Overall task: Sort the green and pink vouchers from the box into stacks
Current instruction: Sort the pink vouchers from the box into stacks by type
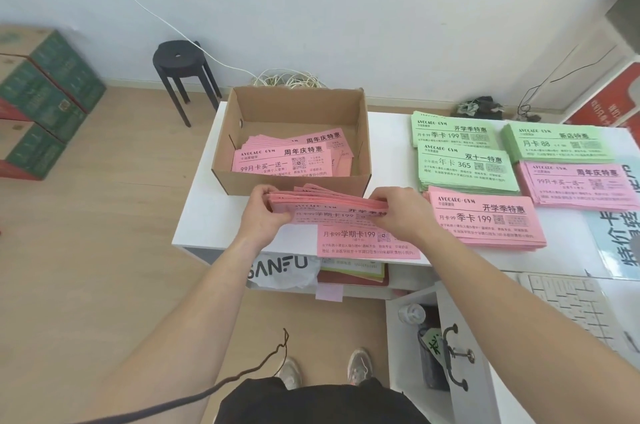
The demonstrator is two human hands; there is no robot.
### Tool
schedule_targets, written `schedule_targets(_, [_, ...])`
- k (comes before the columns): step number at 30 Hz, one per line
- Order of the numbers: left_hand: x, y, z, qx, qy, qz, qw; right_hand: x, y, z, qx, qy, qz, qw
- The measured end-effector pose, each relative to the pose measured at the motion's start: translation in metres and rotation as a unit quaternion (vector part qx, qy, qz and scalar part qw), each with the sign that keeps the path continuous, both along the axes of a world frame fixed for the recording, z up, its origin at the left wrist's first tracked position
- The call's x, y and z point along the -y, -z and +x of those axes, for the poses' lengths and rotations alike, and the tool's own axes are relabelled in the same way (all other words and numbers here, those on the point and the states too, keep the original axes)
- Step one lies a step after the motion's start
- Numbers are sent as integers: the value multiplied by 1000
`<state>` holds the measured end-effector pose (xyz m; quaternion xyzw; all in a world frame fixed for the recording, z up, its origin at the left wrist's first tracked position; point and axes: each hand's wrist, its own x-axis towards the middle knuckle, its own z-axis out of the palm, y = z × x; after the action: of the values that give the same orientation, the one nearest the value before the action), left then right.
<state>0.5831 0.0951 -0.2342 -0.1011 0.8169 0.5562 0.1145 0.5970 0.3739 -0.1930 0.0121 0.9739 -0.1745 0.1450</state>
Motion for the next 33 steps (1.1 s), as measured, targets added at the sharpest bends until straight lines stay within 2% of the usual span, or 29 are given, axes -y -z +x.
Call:
schedule_targets(2, [-1, 3, 2, 4, -3, 30, 1000, 4, -2, -1, -2, -23, -2, 1000])
schedule_targets(9, [-8, 3, 2, -8, -2, 40, 999, 28, -7, -12, -11, -100, 27, 995])
schedule_targets(12, [-7, 5, 0, -6, -1, 4, 1000, 27, -8, -12, -26, -87, 40, 995])
schedule_targets(14, [-6, 5, 0, -3, 3, -9, 1000, 18, -4, -10, -23, -45, 27, 998])
schedule_targets(17, [-6, 4, 0, -1, 4, -8, 1000, -2, 4, 1, -18, 65, -101, 993])
schedule_targets(21, [-5, 7, 0, 11, -4, 1, 1000, -17, 21, 13, 22, 141, -284, 948])
schedule_targets(23, [-6, 9, -1, 19, -7, 3, 1000, -15, 32, 14, 42, 150, -322, 934])
schedule_targets(29, [-16, 10, 1, 25, -29, 31, 999, 13, 52, 16, 6, 200, -414, 888])
schedule_targets(33, [-19, 13, 0, 17, -42, 16, 999, 27, 57, 15, 4, 216, -454, 864])
